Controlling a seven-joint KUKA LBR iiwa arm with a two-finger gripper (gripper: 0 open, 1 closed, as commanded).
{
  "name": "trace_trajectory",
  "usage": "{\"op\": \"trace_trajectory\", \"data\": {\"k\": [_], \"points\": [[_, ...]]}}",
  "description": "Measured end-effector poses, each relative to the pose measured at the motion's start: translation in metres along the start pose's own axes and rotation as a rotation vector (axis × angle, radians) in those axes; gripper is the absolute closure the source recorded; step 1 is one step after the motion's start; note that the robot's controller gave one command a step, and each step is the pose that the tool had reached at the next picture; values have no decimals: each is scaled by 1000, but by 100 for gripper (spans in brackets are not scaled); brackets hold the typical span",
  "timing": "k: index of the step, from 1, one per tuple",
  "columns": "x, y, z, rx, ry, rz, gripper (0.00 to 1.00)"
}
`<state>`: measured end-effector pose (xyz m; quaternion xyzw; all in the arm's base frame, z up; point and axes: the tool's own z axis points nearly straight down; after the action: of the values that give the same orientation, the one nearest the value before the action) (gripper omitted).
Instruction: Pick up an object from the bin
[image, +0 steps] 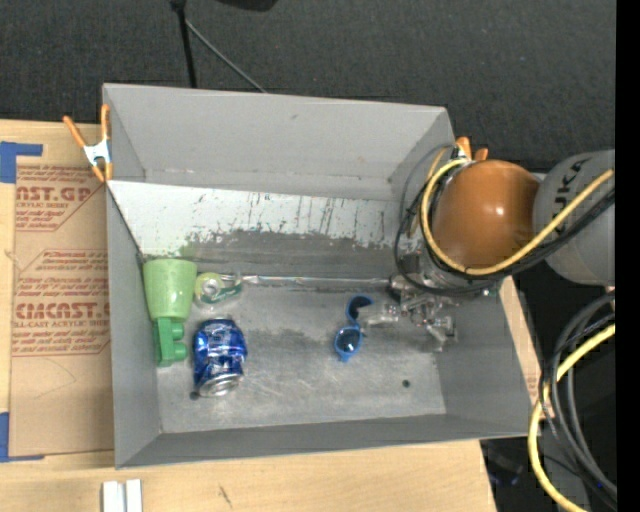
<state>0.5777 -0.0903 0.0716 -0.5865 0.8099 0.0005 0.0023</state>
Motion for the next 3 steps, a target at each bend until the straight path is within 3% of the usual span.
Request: {"op": "trace_trajectory", "data": {"k": [1,2,3], "points": [[-61,11,-23,0,-2,-139,0],[-75,23,1,4,-1,-288,0],[-75,22,0,3,-1,-287,100]]}}
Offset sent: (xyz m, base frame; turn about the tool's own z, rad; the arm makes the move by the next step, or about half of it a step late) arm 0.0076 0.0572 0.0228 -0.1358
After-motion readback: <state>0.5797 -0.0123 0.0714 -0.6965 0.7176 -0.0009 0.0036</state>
